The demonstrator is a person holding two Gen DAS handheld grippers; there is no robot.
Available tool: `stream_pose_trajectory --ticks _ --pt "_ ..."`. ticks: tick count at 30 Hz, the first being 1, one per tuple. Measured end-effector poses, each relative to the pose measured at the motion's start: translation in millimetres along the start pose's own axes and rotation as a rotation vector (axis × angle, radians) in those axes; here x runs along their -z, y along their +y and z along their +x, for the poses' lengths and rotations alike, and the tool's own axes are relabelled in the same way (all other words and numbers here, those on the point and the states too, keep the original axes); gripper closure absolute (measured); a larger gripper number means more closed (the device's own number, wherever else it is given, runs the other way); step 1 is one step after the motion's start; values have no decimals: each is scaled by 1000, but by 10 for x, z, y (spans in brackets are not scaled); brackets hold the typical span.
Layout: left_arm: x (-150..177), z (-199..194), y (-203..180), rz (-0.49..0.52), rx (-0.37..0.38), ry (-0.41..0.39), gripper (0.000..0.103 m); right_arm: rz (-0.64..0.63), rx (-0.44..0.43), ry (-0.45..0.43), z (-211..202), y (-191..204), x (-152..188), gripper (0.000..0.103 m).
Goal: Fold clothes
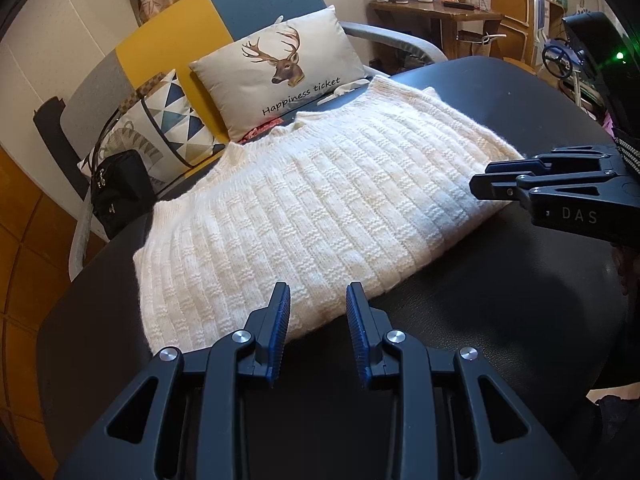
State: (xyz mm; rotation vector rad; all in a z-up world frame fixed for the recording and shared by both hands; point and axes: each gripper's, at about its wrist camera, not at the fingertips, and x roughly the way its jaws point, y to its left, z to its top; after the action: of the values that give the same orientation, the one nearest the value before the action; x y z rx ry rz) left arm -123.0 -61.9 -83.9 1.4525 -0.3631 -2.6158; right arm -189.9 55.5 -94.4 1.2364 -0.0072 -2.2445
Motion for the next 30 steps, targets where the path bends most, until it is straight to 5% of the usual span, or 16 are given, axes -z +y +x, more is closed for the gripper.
stream_pose_trajectory --ticks 22,30 --pt "58 40 32 -21 -1 -1 71 77 -112 34 41 110 184 79" --pt "452 175 661 -318 123 25 71 295 -361 50 32 -117 287 74"
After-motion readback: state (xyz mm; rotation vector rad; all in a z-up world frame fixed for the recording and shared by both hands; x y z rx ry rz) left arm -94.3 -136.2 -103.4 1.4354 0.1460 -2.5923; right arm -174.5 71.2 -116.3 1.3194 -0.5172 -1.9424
